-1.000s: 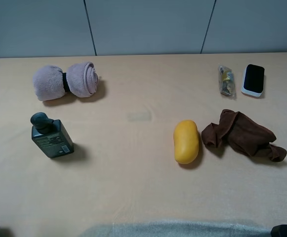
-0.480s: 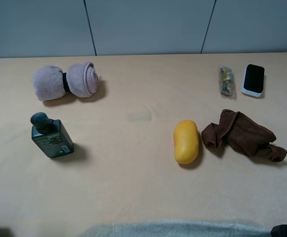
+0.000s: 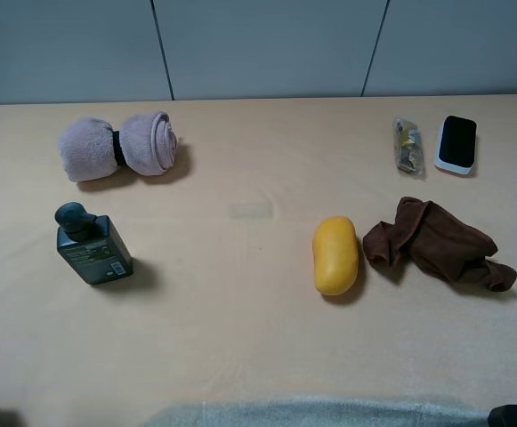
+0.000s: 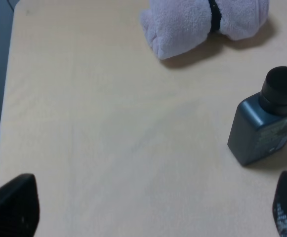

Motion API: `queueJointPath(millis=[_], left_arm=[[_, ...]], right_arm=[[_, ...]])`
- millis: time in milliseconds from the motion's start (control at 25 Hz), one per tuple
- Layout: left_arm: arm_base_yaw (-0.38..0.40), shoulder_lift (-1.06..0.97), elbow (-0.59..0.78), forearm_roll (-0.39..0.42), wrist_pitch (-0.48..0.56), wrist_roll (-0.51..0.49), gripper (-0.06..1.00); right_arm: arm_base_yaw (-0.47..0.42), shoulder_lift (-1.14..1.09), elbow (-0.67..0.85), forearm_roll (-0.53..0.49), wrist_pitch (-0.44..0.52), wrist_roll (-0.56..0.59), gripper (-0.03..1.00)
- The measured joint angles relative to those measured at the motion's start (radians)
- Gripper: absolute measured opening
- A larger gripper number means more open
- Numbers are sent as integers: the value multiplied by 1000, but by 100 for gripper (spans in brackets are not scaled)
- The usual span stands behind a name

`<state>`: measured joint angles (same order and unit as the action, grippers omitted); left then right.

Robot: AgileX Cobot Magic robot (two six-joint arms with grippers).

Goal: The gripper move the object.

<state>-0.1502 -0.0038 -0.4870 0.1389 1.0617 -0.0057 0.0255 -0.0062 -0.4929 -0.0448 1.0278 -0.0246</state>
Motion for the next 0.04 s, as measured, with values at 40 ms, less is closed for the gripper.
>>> queueJointPath(millis=[40], left_arm=[[0,0,0,0,0,0,94]], right_arm=[[0,0,0,0,0,0,69]])
